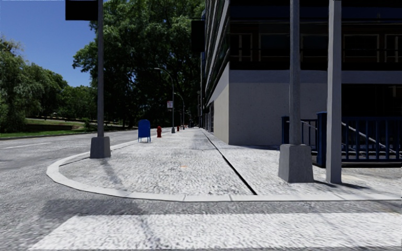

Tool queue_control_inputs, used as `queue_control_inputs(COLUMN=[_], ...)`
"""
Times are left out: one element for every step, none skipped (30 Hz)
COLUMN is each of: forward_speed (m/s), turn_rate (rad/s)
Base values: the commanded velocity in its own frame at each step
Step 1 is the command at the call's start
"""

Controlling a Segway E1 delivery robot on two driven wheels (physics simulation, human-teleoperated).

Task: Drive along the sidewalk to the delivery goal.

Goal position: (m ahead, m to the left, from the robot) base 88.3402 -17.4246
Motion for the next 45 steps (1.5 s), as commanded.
queue_control_inputs(forward_speed=[2.00,2.00,2.00,2.00,2.00,2.00,2.00,2.00,2.00,2.00,2.00,2.00,2.00,2.00,2.00,2.00,2.00,2.00,2.00,1.95,1.77,1.66,1.60,1.60,1.57,1.56,1.56,1.56,1.56,1.55,1.55,1.53,1.53,1.51,1.49,1.49,1.49,1.49,1.49,1.49,1.49,1.49,1.49,1.49,1.49], turn_rate=[0.26,0.27,0.28,0.28,0.28,0.28,0.14,0.00,0.00,0.00,0.00,0.00,0.00,0.00,0.00,0.00,0.00,0.00,0.00,0.00,0.00,0.00,0.00,0.00,0.00,0.00,0.00,0.00,0.00,0.00,0.00,0.00,0.00,0.00,0.00,0.00,0.00,0.00,0.00,0.00,0.00,0.00,0.00,0.00,0.00])
